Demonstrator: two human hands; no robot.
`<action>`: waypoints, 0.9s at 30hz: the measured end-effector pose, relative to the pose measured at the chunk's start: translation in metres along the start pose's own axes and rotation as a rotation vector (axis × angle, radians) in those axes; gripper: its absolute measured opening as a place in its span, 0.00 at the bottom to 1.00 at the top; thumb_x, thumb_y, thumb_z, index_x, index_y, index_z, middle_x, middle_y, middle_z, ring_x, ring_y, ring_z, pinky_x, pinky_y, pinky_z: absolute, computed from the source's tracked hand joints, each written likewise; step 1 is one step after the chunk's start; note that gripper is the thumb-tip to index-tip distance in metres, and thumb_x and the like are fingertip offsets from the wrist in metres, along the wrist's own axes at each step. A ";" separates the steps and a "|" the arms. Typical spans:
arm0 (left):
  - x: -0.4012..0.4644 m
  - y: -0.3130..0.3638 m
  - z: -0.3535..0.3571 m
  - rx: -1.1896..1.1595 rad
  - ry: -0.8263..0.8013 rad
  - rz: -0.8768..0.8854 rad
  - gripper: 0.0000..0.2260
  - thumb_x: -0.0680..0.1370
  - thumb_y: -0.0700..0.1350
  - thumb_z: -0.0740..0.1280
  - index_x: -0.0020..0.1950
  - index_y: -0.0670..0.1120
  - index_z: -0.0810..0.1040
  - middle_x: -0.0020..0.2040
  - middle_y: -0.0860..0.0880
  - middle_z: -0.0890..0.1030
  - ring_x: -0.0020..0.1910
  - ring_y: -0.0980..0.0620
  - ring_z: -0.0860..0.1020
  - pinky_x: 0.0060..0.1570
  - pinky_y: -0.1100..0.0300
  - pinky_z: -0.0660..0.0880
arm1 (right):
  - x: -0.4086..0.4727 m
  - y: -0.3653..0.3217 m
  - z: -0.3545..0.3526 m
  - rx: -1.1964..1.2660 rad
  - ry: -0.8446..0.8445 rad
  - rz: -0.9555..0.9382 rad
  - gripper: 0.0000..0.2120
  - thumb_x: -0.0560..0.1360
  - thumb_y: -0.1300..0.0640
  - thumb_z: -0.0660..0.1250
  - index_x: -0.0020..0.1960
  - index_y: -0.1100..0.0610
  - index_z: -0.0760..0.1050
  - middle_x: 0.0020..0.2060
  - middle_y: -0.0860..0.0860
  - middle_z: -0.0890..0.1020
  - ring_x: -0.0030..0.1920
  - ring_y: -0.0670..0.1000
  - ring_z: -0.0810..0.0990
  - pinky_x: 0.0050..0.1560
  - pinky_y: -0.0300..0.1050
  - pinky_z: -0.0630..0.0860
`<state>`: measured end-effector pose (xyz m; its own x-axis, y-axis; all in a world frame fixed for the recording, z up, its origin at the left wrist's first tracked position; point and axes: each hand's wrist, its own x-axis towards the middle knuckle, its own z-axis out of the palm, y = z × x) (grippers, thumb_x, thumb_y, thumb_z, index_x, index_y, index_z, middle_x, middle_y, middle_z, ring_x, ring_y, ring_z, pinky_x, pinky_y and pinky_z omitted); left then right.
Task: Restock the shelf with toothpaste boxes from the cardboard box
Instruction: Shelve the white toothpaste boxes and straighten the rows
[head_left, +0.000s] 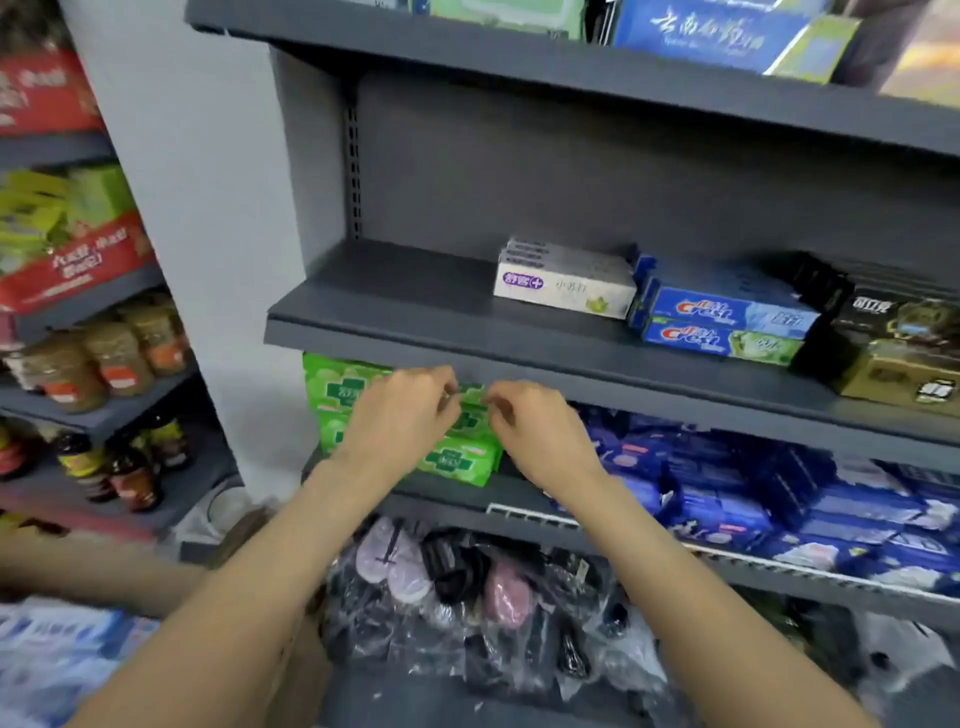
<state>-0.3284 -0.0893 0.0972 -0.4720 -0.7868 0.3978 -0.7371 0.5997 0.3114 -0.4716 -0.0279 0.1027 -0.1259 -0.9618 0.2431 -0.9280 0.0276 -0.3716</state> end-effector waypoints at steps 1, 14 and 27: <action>-0.022 -0.007 -0.006 -0.031 -0.045 -0.038 0.07 0.77 0.48 0.63 0.51 0.48 0.78 0.48 0.49 0.84 0.49 0.44 0.80 0.47 0.51 0.76 | -0.014 -0.013 0.009 0.014 -0.028 -0.008 0.12 0.77 0.58 0.59 0.57 0.55 0.77 0.53 0.55 0.81 0.55 0.58 0.78 0.49 0.50 0.74; -0.276 -0.182 -0.059 -0.044 -0.357 -0.635 0.09 0.76 0.44 0.60 0.36 0.49 0.69 0.47 0.39 0.80 0.50 0.39 0.77 0.44 0.51 0.71 | -0.131 -0.212 0.182 0.143 -0.498 -0.186 0.11 0.76 0.57 0.58 0.50 0.54 0.79 0.49 0.55 0.83 0.51 0.58 0.80 0.49 0.52 0.77; -0.393 -0.398 -0.078 0.222 -0.939 -0.418 0.27 0.75 0.52 0.67 0.72 0.51 0.64 0.69 0.47 0.68 0.68 0.46 0.66 0.66 0.49 0.64 | -0.162 -0.362 0.357 0.235 -0.876 0.049 0.33 0.74 0.47 0.69 0.73 0.57 0.62 0.69 0.58 0.68 0.69 0.57 0.66 0.67 0.46 0.64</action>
<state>0.1876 -0.0075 -0.1159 -0.2753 -0.7790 -0.5633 -0.9550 0.2891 0.0670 0.0097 0.0209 -0.1226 0.2381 -0.8262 -0.5106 -0.8211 0.1096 -0.5602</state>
